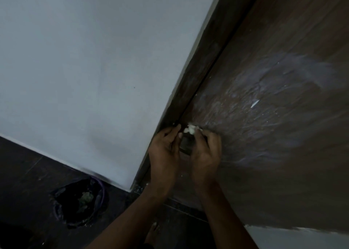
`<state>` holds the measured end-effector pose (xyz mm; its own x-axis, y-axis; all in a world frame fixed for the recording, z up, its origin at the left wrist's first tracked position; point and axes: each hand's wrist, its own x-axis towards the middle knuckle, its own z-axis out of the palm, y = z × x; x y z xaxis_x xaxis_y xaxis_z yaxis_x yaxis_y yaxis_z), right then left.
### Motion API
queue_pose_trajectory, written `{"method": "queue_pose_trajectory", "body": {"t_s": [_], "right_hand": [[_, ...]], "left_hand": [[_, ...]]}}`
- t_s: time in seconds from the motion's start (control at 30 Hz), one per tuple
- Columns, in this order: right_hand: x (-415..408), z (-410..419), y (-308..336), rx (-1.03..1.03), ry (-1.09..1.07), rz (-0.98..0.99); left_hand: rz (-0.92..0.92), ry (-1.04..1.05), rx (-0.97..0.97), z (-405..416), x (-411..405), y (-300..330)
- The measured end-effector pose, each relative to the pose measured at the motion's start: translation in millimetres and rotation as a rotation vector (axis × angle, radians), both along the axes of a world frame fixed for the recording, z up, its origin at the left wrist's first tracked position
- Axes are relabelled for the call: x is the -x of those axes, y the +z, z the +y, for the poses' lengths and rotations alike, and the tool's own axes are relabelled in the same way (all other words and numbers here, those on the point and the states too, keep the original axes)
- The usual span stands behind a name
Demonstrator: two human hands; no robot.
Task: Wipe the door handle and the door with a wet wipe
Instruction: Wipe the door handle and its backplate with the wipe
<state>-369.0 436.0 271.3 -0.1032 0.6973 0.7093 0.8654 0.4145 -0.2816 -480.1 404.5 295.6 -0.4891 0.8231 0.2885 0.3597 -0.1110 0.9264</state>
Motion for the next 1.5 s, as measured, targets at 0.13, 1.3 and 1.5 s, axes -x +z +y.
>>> {"method": "queue_pose_trajectory", "body": {"t_s": [0.13, 1.3, 1.5], "right_hand": [[-6, 6, 3, -0.072, 0.038, -0.115], [18, 3, 22, 0.054, -0.045, -0.095], [11, 4, 23, 0.036, -0.016, -0.083]], "left_hand": [[-0.006, 0.012, -0.010, -1, 1, 2], [-0.086, 0.039, -0.001, -1, -7, -12], [-0.338, 0.056, 0.009, 2, -10, -12]]}}
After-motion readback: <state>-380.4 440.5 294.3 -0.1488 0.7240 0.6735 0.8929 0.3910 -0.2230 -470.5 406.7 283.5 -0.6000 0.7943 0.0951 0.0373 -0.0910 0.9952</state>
